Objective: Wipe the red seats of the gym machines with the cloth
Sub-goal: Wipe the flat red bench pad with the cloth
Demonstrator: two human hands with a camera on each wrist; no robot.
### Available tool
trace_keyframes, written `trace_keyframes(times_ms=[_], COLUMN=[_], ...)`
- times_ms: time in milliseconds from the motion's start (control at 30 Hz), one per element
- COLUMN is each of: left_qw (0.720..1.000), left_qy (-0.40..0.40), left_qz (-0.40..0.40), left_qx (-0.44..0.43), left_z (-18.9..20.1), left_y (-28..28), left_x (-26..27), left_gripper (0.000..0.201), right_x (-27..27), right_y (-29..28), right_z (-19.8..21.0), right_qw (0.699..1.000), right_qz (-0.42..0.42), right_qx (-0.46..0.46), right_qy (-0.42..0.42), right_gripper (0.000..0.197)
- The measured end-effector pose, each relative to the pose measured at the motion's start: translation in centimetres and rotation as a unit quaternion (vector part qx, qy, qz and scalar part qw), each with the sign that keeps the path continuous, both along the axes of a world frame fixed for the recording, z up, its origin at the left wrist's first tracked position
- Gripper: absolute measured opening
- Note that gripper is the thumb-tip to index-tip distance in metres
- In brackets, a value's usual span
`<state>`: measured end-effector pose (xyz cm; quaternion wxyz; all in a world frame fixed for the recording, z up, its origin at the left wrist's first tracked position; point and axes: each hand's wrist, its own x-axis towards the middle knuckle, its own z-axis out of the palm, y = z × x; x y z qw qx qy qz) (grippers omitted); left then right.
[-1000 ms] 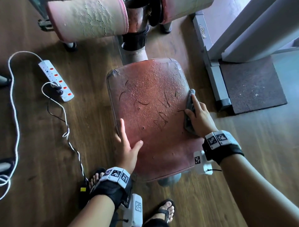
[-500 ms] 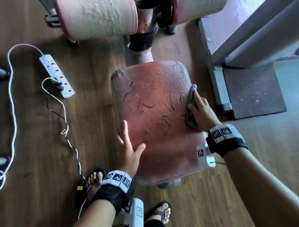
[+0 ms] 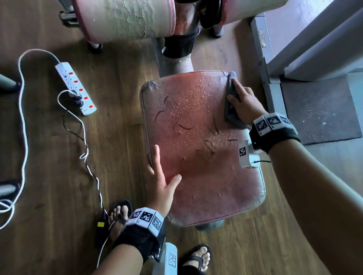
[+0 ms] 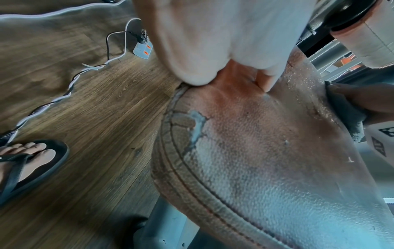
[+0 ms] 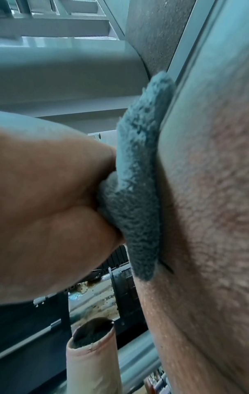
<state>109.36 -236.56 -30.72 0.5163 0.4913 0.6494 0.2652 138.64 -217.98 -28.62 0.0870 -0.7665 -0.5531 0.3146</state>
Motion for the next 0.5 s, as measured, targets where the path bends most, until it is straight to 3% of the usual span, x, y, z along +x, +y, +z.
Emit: trace_keyframes(times_ms=[167, 333, 500], left_qw=[1.000, 1.000, 1.000], left_qy=[0.019, 0.021, -0.001], left_qz=[-0.001, 0.003, 0.010], left_qx=[0.008, 0.008, 0.009], left_z=[0.0, 0.5, 1.0], left_y=[0.1, 0.1, 0.1], left_x=[-0.1, 0.0, 0.3], left_gripper=[0.096, 0.096, 0.097], right_x=[-0.1, 0.0, 0.3], right_y=[1.6, -0.2, 2.4], right_z=[0.3, 0.3, -0.7], right_qw=[1.000, 1.000, 1.000], right_qz=[0.001, -0.011, -0.015], right_qx=[-0.015, 0.000, -0.014], right_qy=[0.002, -0.009, -0.001], right_gripper=[0.061, 0.061, 0.060])
